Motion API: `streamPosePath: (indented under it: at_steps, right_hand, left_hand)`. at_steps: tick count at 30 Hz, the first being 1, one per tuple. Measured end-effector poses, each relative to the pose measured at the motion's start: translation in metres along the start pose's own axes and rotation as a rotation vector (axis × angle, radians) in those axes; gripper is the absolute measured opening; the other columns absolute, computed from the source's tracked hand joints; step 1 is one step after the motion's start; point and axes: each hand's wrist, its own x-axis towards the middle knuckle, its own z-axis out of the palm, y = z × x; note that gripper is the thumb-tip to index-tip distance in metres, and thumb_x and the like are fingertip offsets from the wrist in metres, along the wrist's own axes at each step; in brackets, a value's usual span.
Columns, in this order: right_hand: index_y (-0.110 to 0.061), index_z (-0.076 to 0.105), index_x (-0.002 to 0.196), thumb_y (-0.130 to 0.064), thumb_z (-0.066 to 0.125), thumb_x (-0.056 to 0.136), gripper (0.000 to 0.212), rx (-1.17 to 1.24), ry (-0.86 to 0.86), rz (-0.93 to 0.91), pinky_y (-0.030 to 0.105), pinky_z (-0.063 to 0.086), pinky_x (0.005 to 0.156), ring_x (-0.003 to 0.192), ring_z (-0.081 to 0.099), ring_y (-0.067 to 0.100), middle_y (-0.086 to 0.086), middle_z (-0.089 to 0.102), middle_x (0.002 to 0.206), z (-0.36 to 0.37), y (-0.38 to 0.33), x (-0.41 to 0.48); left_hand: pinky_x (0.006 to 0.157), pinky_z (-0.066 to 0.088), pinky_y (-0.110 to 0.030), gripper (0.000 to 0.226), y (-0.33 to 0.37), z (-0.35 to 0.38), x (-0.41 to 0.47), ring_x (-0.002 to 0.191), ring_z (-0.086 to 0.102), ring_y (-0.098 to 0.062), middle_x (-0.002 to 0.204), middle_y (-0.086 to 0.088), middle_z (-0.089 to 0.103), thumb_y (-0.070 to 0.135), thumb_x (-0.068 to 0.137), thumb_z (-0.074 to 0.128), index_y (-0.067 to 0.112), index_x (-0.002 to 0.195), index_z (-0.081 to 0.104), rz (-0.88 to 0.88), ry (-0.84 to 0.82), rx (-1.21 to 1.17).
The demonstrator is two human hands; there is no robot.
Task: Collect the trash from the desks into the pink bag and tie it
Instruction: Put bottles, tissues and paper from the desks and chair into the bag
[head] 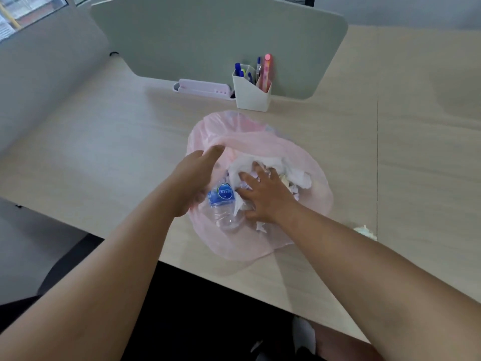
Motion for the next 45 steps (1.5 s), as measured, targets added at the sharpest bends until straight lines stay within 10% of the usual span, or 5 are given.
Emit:
streamPosePath:
  at_steps: [9,16,23,33,45]
  right_hand:
    - [-0.044,0.016,0.15,-0.076,0.04,0.081,0.08,0.015,0.38,0.064,0.061,0.001,0.116,0.147,-0.003,0.041,0.008,0.005,0.163,-0.02,0.022,-0.061]
    - [-0.04,0.01,0.152,-0.072,0.042,0.081,0.084,0.247,0.324,0.605,0.054,0.012,0.116,0.146,0.008,0.041,0.011,0.013,0.16,0.053,0.048,-0.197]
    - [-0.033,0.054,0.127,-0.04,0.068,0.081,0.048,0.226,0.321,0.607,0.038,0.046,0.069,0.081,0.05,0.03,0.007,0.053,0.1,0.065,0.053,-0.176]
    - [-0.026,0.046,0.123,-0.041,0.053,0.088,0.038,0.352,0.044,0.63,0.036,0.04,0.068,0.099,0.049,0.036,0.013,0.04,0.115,0.039,0.104,-0.088]
    - [-0.016,0.06,0.109,-0.036,0.058,0.08,0.035,0.583,0.723,0.207,0.035,0.051,0.062,0.095,0.056,0.032,0.014,0.053,0.108,-0.045,0.01,-0.086]
  left_hand:
    - [0.093,0.05,-0.049,0.065,0.009,0.015,0.01,0.102,0.06,-0.037,0.117,-0.014,0.061,0.071,0.085,0.039,0.019,0.12,0.056,0.142,0.141,0.091]
    - [0.075,0.042,-0.039,0.056,-0.004,-0.001,0.024,0.093,0.055,-0.034,0.103,-0.014,0.061,0.055,0.098,0.032,0.007,0.108,0.059,0.252,0.312,0.342]
    - [0.076,0.043,-0.04,0.05,-0.022,-0.042,0.022,0.09,0.055,-0.033,0.099,-0.014,0.06,0.05,0.102,0.033,0.009,0.102,0.062,0.149,0.404,0.339]
    - [0.055,0.04,-0.031,0.047,-0.025,-0.017,0.018,0.058,0.047,-0.024,0.072,-0.005,0.051,0.057,0.097,0.036,0.017,0.087,0.059,0.072,0.321,0.085]
    - [0.05,0.032,-0.028,0.034,0.034,0.027,-0.011,0.055,0.041,-0.017,0.066,0.001,0.048,0.043,0.102,0.035,0.022,0.082,0.053,0.238,0.097,-0.006]
